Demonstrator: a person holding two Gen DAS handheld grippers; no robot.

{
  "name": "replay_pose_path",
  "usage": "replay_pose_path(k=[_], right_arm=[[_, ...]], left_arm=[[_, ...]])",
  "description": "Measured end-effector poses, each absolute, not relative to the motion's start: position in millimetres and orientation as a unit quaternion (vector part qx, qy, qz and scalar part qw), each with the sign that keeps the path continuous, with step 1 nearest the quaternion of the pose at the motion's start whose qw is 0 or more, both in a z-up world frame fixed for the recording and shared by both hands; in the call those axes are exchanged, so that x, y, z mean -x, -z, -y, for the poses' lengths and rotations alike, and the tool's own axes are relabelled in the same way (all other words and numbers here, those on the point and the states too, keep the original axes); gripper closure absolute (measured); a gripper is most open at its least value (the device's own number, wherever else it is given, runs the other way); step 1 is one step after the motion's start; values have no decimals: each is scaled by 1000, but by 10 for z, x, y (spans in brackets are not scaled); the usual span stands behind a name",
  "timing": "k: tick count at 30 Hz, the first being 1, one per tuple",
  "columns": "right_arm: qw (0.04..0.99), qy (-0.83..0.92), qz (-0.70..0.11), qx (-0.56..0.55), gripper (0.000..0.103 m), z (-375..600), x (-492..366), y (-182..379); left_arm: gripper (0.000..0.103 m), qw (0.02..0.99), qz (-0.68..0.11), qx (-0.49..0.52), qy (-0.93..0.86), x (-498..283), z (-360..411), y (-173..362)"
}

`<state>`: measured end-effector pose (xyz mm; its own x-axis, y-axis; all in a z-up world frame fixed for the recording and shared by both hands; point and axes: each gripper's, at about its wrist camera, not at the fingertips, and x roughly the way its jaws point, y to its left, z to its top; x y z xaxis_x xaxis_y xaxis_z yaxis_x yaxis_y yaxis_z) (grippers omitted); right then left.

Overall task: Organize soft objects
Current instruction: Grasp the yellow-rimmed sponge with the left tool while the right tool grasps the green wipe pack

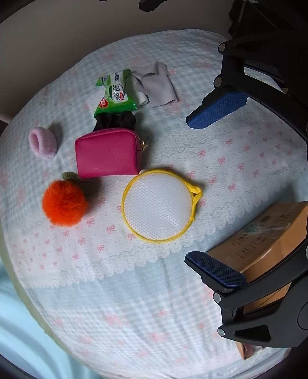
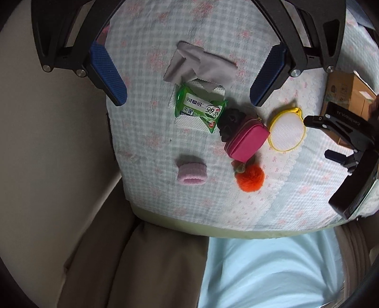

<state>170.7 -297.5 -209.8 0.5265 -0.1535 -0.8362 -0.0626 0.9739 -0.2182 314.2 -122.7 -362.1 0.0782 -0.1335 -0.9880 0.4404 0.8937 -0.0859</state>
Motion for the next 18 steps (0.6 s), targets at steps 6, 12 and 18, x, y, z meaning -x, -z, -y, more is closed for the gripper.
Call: replay_pose_path(k=[6,12,18], right_arm=[[825,-88,-521,200,0,3056,-2109,2763],[754,-197,-544,311,9,3050,-2383,3377],[690,-267,-570,358,29,2998,-2592,3767]], left_arm=[[1,695,-686,-130,174,-3379,1333,4165],[1,670,-710,-142,163,-3508,1359,4529],[1,661,-723,-136,148,-3615,1322,4755]])
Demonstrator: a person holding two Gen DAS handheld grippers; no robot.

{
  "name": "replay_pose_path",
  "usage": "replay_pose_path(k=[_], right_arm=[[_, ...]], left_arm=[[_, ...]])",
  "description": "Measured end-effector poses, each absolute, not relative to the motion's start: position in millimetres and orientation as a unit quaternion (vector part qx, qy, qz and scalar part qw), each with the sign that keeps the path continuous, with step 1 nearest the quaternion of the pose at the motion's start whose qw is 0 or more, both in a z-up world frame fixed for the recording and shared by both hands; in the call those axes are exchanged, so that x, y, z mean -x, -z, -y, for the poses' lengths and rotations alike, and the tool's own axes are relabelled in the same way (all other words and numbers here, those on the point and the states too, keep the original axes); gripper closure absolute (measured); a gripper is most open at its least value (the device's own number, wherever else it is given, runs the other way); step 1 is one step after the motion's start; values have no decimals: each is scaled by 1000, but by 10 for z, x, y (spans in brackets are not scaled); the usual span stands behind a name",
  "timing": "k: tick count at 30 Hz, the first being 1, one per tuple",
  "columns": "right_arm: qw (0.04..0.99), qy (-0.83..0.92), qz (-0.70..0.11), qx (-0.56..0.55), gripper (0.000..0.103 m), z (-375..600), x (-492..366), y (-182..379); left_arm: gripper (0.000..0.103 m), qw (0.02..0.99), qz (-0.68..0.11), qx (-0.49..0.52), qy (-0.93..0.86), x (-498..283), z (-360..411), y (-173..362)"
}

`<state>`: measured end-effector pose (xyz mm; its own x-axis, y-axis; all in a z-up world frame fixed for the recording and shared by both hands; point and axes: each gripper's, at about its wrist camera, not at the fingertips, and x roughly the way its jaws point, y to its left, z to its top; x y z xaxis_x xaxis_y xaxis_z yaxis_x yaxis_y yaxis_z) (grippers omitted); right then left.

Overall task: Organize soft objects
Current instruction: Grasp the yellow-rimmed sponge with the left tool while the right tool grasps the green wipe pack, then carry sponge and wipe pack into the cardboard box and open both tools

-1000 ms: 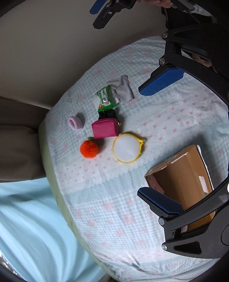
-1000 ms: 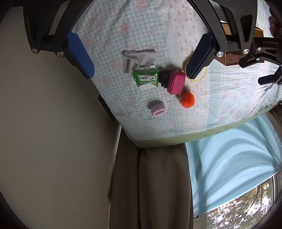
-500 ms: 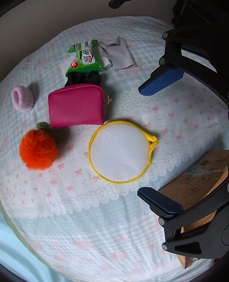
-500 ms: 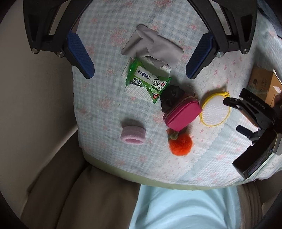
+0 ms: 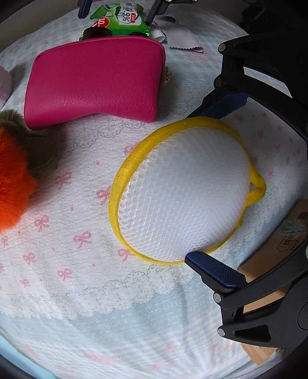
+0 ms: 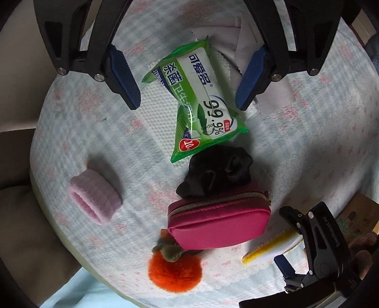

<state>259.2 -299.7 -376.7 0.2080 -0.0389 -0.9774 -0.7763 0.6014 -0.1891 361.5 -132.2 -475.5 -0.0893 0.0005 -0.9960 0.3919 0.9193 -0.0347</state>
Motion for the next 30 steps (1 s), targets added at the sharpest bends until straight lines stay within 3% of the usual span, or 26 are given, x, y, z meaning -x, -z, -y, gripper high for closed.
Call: replay_pose_path(k=[2,4,6,9,12,14,16,21,30], right_arm=[[672,-281,-579,366,37,2973,-2637,3860],[655,-295,-589,371,54,2943,-2662,3947],[639,-306,-601,370,60,2920,-2672,4018],[632,-315,-608,362,64,2888,-2677,4061],[637,-314,-613,347,65,2873,-2699,4041],[643,-311,-617,330,66,2888,-2735,4004],[650,-307,-620,315,69,2919,-2739,3944],[666,-291,-625,286,70,3044,-2783,3839],[701,-245,-626,240,70,3161,-2799,3486]], left_arm=[[0,660,-724,-133,147,-3640,1301,4794],[1,660,-726,-122,147,-3670,1260,4830],[3,660,-729,-115,142,-3701,1208,4840],[17,661,-731,-102,133,-3748,1111,4794],[41,664,-733,-85,116,-3802,982,4730],[68,668,-733,-74,102,-3831,866,4693],[88,673,-732,-59,90,-3850,736,4674],[90,682,-725,-35,92,-3823,549,4614],[90,710,-693,-38,117,-3654,572,3950]])
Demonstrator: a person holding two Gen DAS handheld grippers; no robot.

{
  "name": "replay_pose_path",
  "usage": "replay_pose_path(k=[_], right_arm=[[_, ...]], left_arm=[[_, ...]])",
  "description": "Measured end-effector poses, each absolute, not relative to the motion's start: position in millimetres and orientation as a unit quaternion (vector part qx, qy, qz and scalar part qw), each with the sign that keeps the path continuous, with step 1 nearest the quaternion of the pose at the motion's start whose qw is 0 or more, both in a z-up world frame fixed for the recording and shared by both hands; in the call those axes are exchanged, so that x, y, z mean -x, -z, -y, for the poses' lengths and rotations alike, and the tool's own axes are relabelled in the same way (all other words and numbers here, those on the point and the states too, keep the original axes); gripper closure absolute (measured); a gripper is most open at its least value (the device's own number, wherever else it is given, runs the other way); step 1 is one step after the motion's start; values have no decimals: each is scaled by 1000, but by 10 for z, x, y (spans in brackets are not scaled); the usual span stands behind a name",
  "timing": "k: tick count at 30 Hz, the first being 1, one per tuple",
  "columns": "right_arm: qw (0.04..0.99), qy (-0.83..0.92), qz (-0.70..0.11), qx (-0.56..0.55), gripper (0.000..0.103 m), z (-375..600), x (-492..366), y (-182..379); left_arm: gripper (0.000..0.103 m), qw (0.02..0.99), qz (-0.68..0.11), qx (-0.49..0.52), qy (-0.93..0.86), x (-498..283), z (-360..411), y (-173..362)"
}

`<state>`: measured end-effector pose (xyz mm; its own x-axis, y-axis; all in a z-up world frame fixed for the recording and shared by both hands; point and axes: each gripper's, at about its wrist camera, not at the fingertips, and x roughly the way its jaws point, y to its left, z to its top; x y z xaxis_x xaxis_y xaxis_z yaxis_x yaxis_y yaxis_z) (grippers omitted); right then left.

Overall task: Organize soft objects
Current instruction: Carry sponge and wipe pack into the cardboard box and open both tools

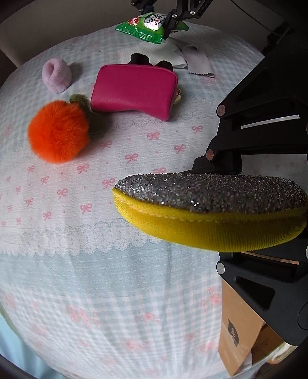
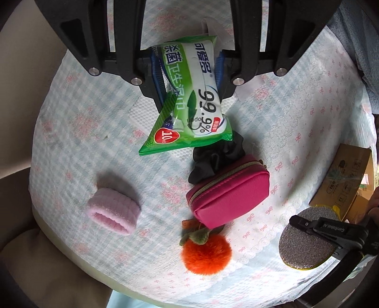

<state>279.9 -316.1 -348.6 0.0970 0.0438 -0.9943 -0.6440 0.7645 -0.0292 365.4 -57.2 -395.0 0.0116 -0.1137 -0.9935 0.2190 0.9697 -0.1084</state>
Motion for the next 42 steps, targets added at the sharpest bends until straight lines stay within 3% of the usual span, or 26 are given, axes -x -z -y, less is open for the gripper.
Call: replay_pose_path(k=[15,24,33,42], right_arm=[[773,-166,-593,152,70,3018,-2456,2207],[817,-151,-546,105,70,2294,-2035,1426],[815,-133,-562,-40,70,1264,-1678,1416],[792,-128,-589,-100,70,240,-1569,1819]], left_arm=[[90,786,-599,-6,153,-3117,450,2404],[90,815,-559,25,152,-2579,-241,1745],[90,814,-568,37,114,-2130,-1241,1749],[90,788,-610,37,76,-2044,-2110,2293]])
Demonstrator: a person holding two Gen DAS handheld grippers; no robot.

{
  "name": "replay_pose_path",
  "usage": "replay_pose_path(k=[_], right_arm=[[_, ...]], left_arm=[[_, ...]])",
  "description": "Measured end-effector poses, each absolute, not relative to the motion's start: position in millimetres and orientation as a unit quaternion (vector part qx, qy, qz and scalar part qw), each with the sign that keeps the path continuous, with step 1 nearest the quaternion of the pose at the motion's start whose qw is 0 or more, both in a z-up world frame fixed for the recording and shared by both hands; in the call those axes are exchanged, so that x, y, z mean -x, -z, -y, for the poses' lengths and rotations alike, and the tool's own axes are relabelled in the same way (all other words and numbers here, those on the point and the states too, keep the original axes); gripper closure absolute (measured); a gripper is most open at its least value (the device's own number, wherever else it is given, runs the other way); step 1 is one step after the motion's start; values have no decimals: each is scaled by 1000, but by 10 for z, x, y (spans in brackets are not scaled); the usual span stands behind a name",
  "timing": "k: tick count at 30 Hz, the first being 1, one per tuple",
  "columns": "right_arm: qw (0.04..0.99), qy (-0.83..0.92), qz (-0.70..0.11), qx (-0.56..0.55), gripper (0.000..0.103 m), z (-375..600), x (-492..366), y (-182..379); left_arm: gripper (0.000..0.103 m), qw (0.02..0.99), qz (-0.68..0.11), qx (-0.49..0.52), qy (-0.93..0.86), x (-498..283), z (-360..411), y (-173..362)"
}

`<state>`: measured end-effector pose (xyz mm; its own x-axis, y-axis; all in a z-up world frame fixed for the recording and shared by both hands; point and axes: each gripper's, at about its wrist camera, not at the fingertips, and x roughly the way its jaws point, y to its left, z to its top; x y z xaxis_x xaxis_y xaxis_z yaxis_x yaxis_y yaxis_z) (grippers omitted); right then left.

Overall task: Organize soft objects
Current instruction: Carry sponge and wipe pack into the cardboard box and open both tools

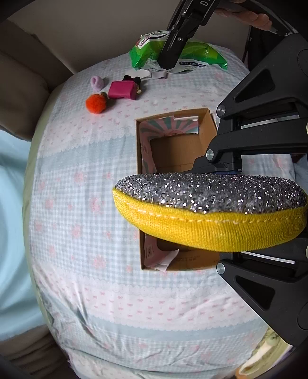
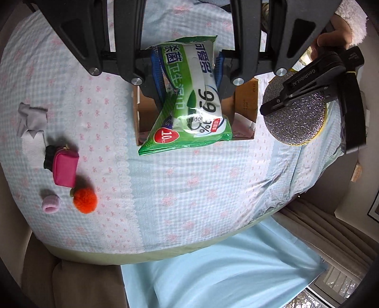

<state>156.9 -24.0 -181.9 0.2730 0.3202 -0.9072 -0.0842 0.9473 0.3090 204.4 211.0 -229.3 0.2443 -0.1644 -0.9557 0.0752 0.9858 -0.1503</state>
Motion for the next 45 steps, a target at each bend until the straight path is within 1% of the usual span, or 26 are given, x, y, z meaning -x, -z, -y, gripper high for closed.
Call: replay_pose_path(k=[3,8,11,17,23,29,30,31,32,33,34,45], right_arm=[[780,-141,-596,-128,70,-7,-1591,2015],[759,-127,-625,-132,70,-294,-1681,2453],[741,-112,-649,-130,70,-360,-1738,2756],[716,-87,-683,-114,70,-397,-1923,3281],[690,-77,-711,-112,70,-361,-2050,3704],[685,-69,-716,-115,69,-399,-2118,3830],[684,-69,-716,-117,67,-407,-2129,3847],[683,-70,-717,-119,56,-422,-2140,3865],[683,-70,-717,-119,46,-437,-2137,3871],[684,-72,-716,-120,17,-453,-2139,3877],[685,-74,-715,-121,0,-466,-2141,3883],[681,-58,-721,-117,0,-481,-2061,3896]], left_arm=[[90,773,-630,37,66,-2088,-2253,2574],[90,746,-662,39,60,-2218,-2345,3041],[90,730,-679,38,66,-2297,-2320,3300],[90,703,-707,0,77,-2427,-2141,3848],[90,692,-715,-35,95,-2500,-2044,4094],[89,685,-718,-50,113,-2481,-2009,4215],[87,684,-717,-52,120,-2474,-1994,4217],[71,683,-717,-56,126,-2463,-1977,4217],[29,685,-715,-63,127,-2453,-1960,4207],[7,691,-708,-73,124,-2439,-1949,4185],[1,703,-696,-80,123,-2421,-1947,4138],[0,713,-685,-77,127,-2333,-2050,3985]])
